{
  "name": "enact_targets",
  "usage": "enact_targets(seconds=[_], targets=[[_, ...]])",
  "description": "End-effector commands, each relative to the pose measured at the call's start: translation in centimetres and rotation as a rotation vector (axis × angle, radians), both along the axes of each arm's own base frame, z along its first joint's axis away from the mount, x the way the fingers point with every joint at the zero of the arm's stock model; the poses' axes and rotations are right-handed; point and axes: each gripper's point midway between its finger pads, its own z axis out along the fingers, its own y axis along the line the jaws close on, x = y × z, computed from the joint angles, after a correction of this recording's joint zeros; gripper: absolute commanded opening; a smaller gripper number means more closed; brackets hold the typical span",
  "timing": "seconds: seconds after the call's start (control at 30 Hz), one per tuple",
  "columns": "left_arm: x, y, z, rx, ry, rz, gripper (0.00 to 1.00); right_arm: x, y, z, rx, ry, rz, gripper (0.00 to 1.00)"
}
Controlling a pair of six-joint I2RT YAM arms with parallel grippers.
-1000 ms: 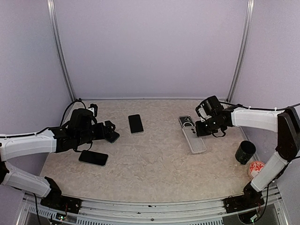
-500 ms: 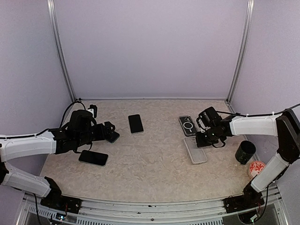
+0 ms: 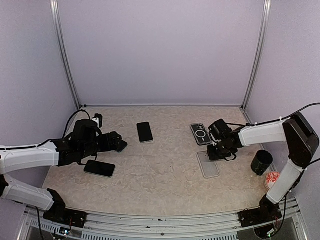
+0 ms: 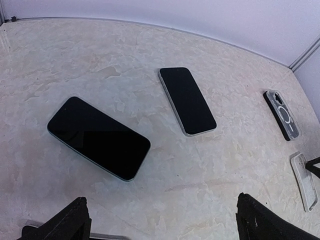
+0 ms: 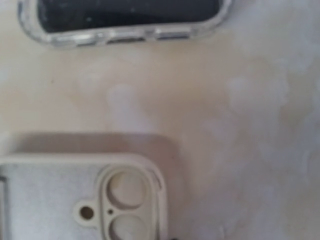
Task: Put the phone into the phone case
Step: Place the phone case at the center of the board.
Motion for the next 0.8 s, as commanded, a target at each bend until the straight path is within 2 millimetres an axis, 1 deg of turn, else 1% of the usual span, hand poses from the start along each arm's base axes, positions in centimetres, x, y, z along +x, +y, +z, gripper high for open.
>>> enact_targets(seconds=[0.0, 0.1, 0.2, 0.4, 0.6, 0.77], targets=[[-0.3, 0.1, 0.3, -0.015, -0.016, 0.002, 0.99, -0.2, 0.1, -0.3, 0.003, -0.006, -0.009, 0.18], [-0.4, 0.2, 0.3, -0.017, -0.018, 0.003, 0.99, -0.6, 0.1, 0.2, 0.019, -0.007, -0.006, 0.29], [-0.4, 0.2, 0.2, -0.018, -0.015, 0.001, 0.99, -1.2, 0.4, 0.8, 0.056, -0.006, 0.005, 0.35], [-0.5, 0.3, -0.1, -0.011, -0.013, 0.006, 0.99, -3.1, 0.6, 0.9, 0.126, 0.019, 0.014, 0.43], [-0.3, 0.3, 0.1, -0.01, -0.019, 0.01, 0.99, -4.8, 0.6, 1.2, 0.177, 0.028, 0.023, 0.56], [-0.1, 0.2, 0.2, -0.015, -0.025, 0.013, 0.99, -6.1, 0.4, 0.8, 0.187, 0.042, 0.022, 0.59]])
